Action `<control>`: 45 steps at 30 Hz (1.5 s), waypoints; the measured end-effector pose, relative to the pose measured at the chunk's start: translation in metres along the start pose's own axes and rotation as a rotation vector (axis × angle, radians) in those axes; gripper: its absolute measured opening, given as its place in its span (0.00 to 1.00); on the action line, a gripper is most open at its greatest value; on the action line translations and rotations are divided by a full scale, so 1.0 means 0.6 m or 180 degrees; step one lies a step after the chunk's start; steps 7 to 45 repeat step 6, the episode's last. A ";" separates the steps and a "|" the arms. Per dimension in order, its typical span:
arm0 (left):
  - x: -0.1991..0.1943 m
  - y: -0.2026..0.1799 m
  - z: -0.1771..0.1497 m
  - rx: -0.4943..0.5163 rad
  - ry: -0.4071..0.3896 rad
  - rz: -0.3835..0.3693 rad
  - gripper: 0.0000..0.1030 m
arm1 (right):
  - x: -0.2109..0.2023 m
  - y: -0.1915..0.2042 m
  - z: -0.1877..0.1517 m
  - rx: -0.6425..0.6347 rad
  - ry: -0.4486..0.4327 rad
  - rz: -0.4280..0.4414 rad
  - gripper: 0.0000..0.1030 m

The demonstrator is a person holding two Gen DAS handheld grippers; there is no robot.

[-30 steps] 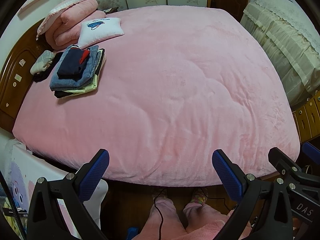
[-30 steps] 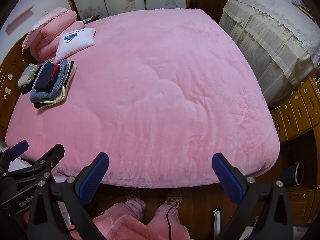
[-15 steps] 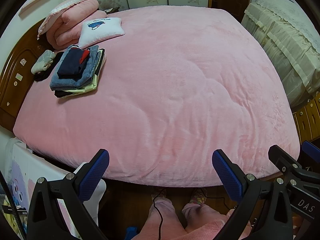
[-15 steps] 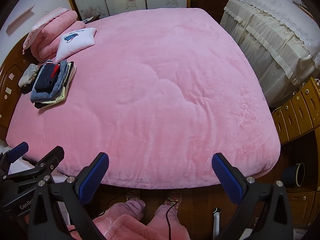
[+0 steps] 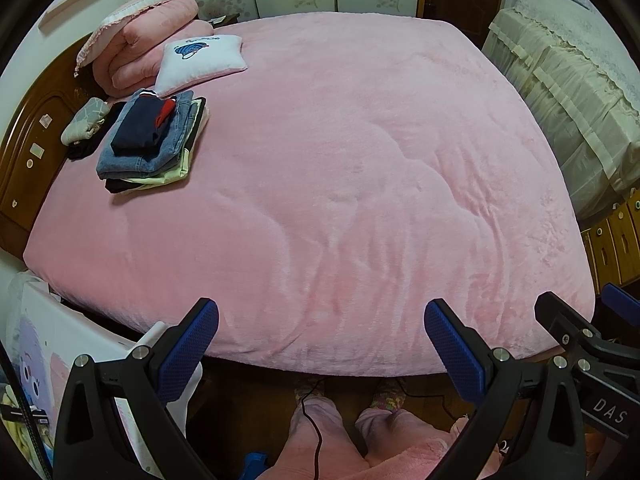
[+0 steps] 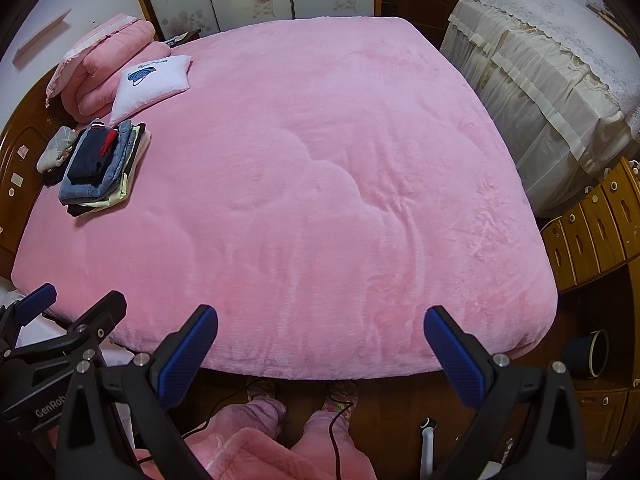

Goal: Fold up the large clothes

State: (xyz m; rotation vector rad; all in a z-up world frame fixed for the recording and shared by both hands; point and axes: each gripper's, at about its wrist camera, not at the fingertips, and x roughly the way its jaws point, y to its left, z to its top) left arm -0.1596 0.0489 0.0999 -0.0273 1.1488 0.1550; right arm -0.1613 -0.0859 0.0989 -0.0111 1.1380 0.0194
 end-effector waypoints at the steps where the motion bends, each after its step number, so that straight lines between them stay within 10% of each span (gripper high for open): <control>1: 0.000 0.000 0.000 0.0001 0.0000 -0.0001 0.99 | 0.001 -0.003 0.002 -0.0001 0.0000 0.0002 1.00; 45: 0.001 -0.004 0.001 0.0001 -0.0002 -0.0001 0.99 | 0.002 -0.009 0.003 0.0007 0.0001 0.0001 1.00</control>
